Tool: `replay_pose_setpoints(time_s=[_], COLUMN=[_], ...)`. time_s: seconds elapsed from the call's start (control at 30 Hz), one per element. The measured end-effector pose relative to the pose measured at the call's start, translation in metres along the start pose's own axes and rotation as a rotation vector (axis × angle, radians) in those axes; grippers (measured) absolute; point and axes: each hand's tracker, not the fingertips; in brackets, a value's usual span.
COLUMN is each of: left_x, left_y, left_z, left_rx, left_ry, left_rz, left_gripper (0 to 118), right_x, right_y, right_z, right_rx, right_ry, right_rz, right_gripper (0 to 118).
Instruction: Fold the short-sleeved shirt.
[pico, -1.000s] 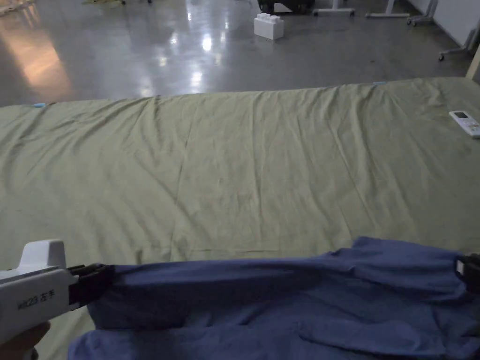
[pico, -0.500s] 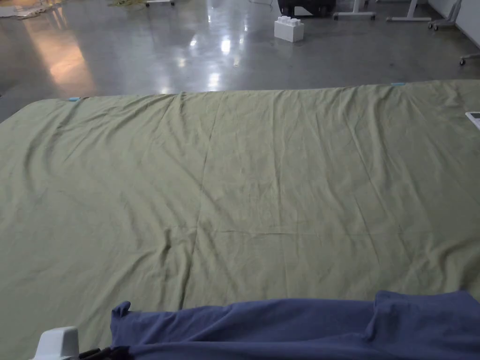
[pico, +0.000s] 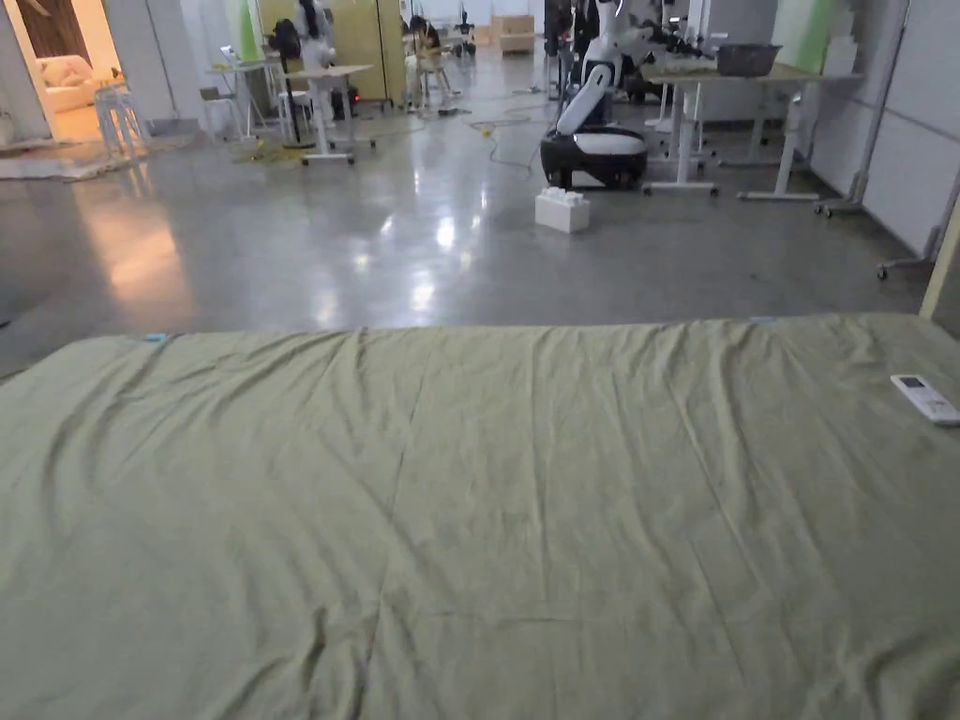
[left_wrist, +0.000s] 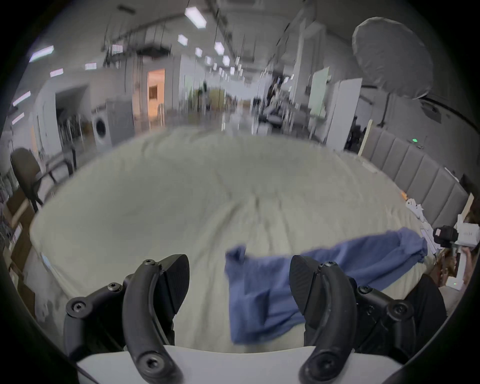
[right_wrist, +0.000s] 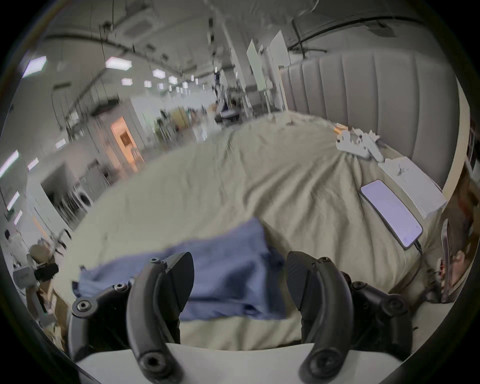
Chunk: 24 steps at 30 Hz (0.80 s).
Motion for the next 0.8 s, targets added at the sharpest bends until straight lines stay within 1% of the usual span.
replay_pose_setpoints(time_s=[0.07,0.1,0.13,0.17,0.23,0.3,0.37,0.4,0.43,0.5,0.53,0.57,0.6,0.67,0.73,0.8], left_x=[0.021,0.031,0.044,0.056,0.074,0.089,0.103,0.105,0.111,0.119,0.124,0.127,0.129,0.129,0.131,0.133], left_y=[0.021,0.031,0.039,0.046,0.059,0.068,0.072,0.073,0.073,0.075,0.076,0.076,0.076,0.078,0.078,0.078], left_z=[0.032,0.048,0.063,0.077,0.099,0.111,0.122,0.122,0.127,0.133,0.134,0.135,0.136,0.137,0.137,0.138], left_rx=[0.153,0.223,0.286,0.32,0.37,0.409,0.425,0.442,0.463,0.488,0.484,0.482,0.483,0.463,0.463,0.461], left_ry=[-0.003,-0.011,-0.023,-0.018,-0.011,-0.014,-0.022,-0.017,-0.008,0.005,0.014,0.02,0.019,-0.029,-0.03,-0.046], left_rz=[-0.038,-0.061,-0.068,-0.099,-0.106,-0.101,-0.115,-0.133,-0.151,-0.195,-0.202,-0.203,-0.2,-0.177,-0.174,-0.191], left_gripper=[81,81,82,82,81,81,81,79,75,48,36,21,17,4,2,1], right_x=[-0.019,-0.042,-0.054,-0.066,-0.083,-0.102,-0.125,-0.131,-0.138,-0.15,-0.155,-0.158,-0.161,-0.166,-0.169,-0.169], right_y=[0.013,0.018,0.024,0.03,0.036,0.042,0.045,0.045,0.046,0.047,0.048,0.047,0.046,0.045,0.044,0.045], right_z=[0.015,0.026,0.034,0.043,0.054,0.066,0.078,0.082,0.087,0.097,0.101,0.104,0.105,0.108,0.108,0.109], right_rx=[0.093,0.127,0.168,0.213,0.266,0.3,0.365,0.37,0.383,0.441,0.472,0.479,0.476,0.485,0.494,0.494], right_ry=[0.034,0.042,0.055,0.068,0.09,0.093,0.117,0.127,0.14,0.161,0.161,0.159,0.159,0.153,0.142,0.147], right_rz=[0.032,0.06,0.092,0.128,0.193,0.285,0.372,0.386,0.413,0.473,0.5,0.497,0.489,0.496,0.505,0.497], right_gripper=[77,77,77,77,77,77,77,75,73,56,44,24,15,6,1,0])
